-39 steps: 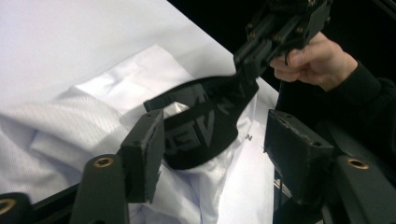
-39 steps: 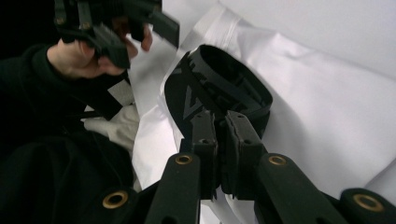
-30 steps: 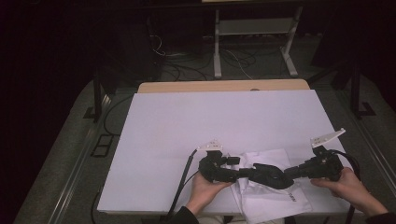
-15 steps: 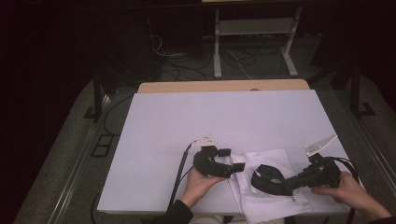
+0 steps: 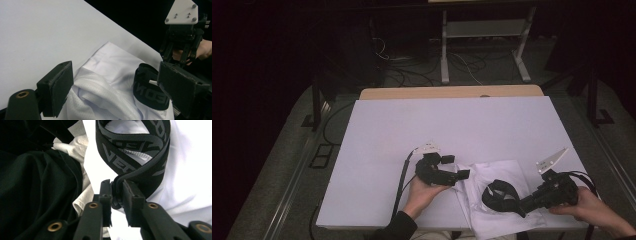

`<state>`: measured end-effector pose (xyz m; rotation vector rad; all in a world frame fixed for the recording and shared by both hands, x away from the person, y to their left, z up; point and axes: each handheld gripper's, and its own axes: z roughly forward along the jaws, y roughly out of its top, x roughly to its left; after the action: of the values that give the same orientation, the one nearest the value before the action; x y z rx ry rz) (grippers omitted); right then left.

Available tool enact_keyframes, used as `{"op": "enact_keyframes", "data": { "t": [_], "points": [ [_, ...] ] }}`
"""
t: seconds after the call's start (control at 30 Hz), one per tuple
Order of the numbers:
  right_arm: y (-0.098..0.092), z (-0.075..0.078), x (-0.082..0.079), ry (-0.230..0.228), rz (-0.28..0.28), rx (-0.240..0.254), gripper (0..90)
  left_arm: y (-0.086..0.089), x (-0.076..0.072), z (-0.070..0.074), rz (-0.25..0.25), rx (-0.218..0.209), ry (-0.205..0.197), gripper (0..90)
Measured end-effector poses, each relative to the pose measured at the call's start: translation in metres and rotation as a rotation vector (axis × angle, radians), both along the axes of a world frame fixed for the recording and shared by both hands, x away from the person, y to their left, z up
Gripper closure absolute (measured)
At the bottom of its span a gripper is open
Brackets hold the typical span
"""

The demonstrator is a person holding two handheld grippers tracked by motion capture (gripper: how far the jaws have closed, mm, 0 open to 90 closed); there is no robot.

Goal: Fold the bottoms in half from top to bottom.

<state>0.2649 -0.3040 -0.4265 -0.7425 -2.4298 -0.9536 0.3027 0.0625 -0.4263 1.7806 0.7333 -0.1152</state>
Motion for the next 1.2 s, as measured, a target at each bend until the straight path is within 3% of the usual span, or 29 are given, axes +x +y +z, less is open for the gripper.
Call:
{"op": "enact_keyframes", "data": {
  "t": [0.17, 0.43, 0.63, 0.73, 0.93, 1.2],
  "points": [
    [-0.002, 0.013, 0.001, -0.04, -0.015, -0.004, 62.6, 0.001, 0.001, 0.0, 0.005, -0.002, -0.008, 12.6],
    [-0.003, 0.031, 0.013, -0.092, -0.057, 0.022, 60.1, 0.002, 0.001, 0.001, 0.011, -0.002, -0.015, 12.6],
    [0.0, 0.036, 0.027, -0.12, -0.105, 0.03, 60.7, 0.002, 0.001, 0.001, 0.012, -0.006, -0.017, 12.7],
    [0.002, 0.036, 0.036, -0.12, -0.125, 0.028, 63.6, 0.002, 0.001, 0.001, 0.014, -0.009, -0.017, 12.6],
    [0.007, 0.032, 0.056, -0.123, -0.149, 0.023, 79.2, 0.002, 0.001, 0.001, 0.013, -0.014, -0.017, 12.6],
    [0.016, 0.013, 0.077, -0.117, -0.177, -0.044, 88.2, 0.002, 0.002, 0.001, 0.016, -0.021, -0.019, 12.7]
  ]
}}
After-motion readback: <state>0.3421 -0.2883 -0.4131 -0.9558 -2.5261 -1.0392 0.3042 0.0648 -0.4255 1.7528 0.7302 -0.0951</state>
